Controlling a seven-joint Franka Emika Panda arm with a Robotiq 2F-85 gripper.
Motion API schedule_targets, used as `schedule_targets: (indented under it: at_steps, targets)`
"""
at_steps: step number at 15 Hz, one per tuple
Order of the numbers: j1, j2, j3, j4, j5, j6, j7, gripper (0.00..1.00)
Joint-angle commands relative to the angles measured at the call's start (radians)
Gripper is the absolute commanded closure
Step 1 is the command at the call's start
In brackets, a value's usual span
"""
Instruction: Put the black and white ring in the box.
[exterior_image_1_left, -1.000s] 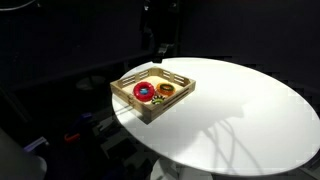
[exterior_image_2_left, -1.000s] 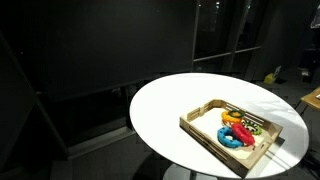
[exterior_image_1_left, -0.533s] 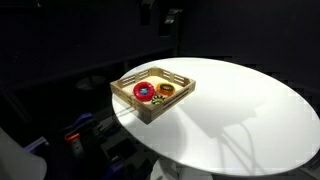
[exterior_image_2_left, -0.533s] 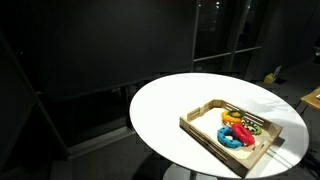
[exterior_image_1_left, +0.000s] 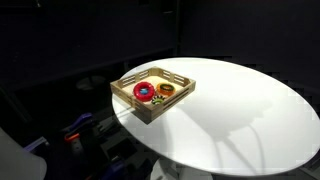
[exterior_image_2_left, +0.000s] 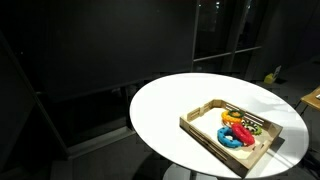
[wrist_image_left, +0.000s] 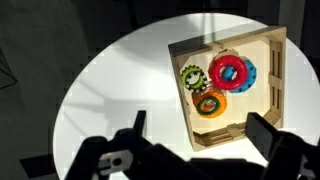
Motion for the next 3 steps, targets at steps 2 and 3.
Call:
schedule_targets:
  at_steps: [2,3]
  targets:
    - [-0.005,-0.001,0.002,0.002,0.008,-0.004,-0.005,0.0]
    - [-0.005,0.0,0.001,0.002,0.009,-0.004,-0.006,0.0]
